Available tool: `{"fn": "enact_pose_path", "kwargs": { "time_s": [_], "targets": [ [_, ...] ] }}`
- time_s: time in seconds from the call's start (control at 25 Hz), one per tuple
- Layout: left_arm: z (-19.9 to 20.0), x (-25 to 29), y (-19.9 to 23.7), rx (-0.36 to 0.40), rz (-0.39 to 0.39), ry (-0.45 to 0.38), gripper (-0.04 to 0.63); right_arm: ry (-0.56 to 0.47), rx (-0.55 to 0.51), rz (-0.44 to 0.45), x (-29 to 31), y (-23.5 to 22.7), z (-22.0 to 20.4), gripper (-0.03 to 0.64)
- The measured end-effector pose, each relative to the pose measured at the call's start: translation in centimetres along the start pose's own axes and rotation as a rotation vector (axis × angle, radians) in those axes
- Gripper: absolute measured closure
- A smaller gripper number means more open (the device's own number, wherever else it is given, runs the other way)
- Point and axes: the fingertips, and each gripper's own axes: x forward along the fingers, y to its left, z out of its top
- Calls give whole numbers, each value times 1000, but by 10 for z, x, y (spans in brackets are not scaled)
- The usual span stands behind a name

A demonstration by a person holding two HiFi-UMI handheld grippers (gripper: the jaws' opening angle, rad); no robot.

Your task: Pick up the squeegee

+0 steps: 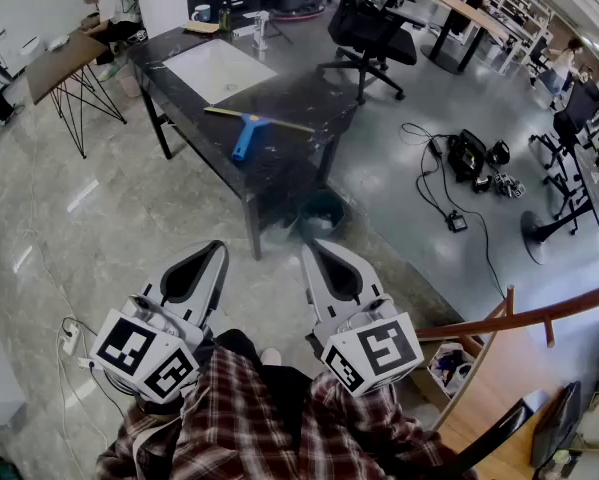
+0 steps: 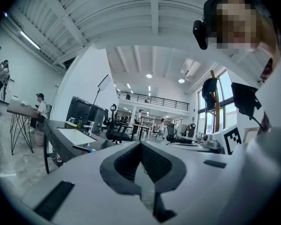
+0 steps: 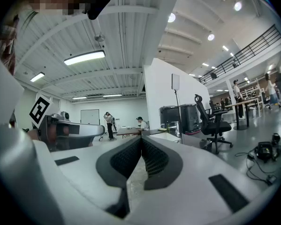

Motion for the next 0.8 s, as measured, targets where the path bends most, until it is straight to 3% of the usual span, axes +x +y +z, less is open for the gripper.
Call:
{"fn": "enact_pose_path", "kwargs": {
  "time_s": [0.44,0.8],
  "targets": [
    [2,8,40,-9,43,-6,586,32,10,42,44,0,-9,604],
    [24,31,141,-26,29,-11,586,49,-1,30,151,5,-5,604]
  ]
}}
